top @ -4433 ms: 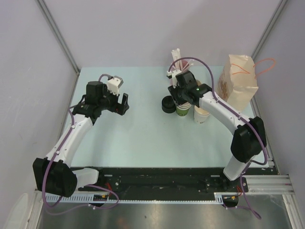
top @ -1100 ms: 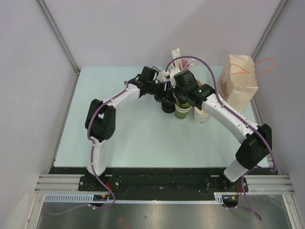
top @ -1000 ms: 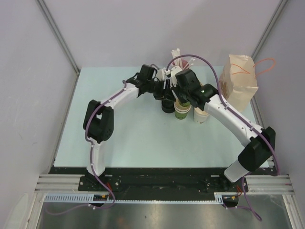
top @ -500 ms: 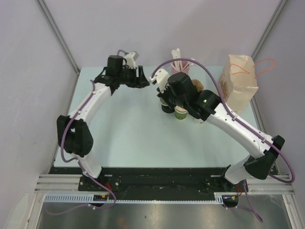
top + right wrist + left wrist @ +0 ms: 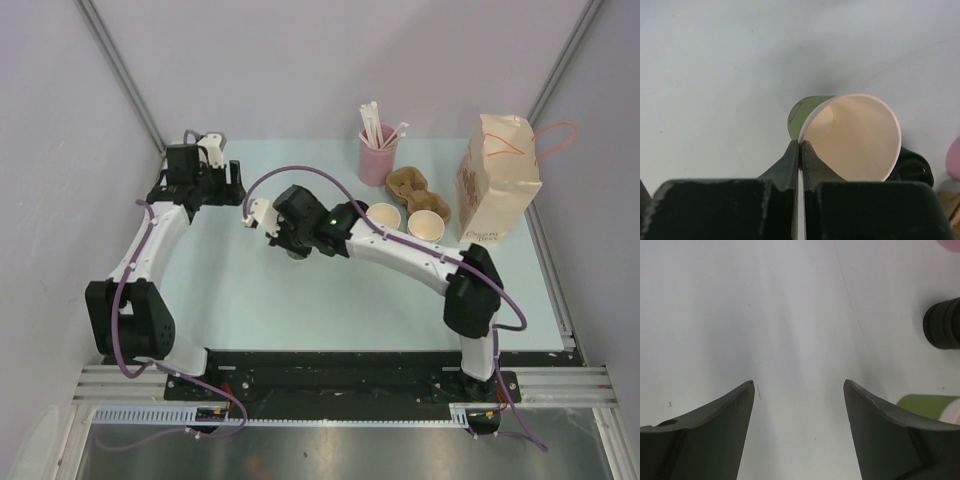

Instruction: Pack the takeout coffee

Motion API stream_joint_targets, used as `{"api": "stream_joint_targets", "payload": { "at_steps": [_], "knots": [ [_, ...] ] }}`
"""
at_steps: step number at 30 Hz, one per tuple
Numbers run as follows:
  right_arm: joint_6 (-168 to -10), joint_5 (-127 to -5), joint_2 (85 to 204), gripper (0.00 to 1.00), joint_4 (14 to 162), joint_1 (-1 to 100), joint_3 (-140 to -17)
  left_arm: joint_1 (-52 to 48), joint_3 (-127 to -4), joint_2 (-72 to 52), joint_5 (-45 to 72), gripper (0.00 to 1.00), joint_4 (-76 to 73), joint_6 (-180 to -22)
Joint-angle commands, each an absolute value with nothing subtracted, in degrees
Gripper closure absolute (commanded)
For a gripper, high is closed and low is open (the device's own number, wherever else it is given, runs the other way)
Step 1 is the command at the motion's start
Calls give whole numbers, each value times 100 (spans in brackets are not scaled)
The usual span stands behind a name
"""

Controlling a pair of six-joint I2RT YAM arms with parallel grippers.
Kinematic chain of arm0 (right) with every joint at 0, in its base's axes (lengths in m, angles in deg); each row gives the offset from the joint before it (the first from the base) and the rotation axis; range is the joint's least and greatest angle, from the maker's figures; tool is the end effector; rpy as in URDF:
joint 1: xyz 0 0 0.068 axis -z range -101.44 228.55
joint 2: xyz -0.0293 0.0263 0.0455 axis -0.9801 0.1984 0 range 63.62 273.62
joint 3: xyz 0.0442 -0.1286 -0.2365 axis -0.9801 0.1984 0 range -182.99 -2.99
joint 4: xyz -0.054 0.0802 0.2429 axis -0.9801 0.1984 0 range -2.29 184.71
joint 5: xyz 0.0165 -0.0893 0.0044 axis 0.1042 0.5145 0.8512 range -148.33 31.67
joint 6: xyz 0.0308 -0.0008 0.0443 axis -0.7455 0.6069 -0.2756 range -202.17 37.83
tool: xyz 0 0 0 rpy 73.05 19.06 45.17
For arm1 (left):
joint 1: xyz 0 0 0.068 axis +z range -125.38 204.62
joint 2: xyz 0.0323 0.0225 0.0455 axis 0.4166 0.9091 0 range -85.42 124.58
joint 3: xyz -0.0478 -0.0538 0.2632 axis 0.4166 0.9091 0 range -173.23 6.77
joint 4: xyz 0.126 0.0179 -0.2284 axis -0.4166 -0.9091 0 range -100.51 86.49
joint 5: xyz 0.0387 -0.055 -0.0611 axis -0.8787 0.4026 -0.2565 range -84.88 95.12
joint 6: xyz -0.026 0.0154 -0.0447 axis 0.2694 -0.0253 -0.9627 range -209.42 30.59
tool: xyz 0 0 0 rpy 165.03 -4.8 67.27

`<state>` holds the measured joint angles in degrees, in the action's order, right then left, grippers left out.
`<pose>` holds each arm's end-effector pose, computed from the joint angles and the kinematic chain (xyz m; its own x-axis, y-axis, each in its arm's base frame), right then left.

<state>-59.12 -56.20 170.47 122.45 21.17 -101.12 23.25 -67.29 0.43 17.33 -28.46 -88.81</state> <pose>0.2314 0.3592 0.3128 -0.0173 -0.7530 -0.6578 -0.9063 0.2897 -0.3077 0.3399 -0.0157 0.3205 -0.5960 0.0245 -0.8026 0.1990 0.9729 -0.1181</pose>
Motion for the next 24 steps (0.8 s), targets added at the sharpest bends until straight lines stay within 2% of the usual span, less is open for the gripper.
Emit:
{"api": "stream_joint_targets", "payload": {
  "at_steps": [1,4,21,24],
  "knots": [
    [-5800,-5772,17699,100,12424,2002,-11011,2400,-6442,-376,1795,22,-2803,-8423],
    [-5888,-5771,18069,100,12559,1984,-11321,2409,-6328,-473,1839,22,-2812,-8405],
    [-6160,-5983,18298,100,12111,2002,-10644,2409,-6301,-509,1989,22,-2812,-8414],
    [-6204,-5921,18307,87,12163,2002,-10635,2409,-6318,-500,2006,22,-2803,-8414]
  ]
}}
